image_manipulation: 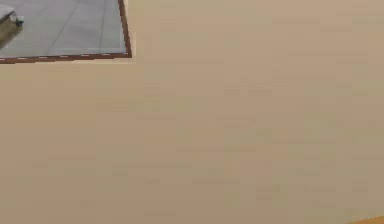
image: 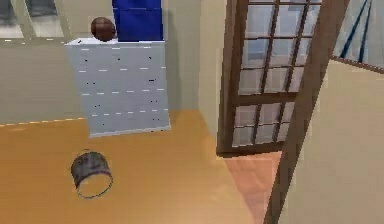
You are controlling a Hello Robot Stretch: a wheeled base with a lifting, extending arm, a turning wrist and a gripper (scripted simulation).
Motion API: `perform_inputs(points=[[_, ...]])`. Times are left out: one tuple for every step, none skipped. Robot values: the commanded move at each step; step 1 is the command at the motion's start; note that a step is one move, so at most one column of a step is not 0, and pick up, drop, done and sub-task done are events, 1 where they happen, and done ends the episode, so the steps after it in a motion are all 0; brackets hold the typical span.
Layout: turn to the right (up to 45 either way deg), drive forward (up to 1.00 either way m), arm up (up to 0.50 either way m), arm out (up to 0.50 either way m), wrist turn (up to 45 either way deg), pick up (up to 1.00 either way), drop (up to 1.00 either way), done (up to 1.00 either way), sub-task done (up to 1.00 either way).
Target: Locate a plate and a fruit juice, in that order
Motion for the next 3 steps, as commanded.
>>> perform_inputs(points=[[-3.0,0.00,0.00,0.00,0.0,0.00,0.00,0.00,0.00],[0.0,0.95,0.00,0.00,0.0,0.00,0.00,0.00,0.00],[45.0,0.00,0.00,0.00,0.0,0.00,0.00,0.00,0.00]])
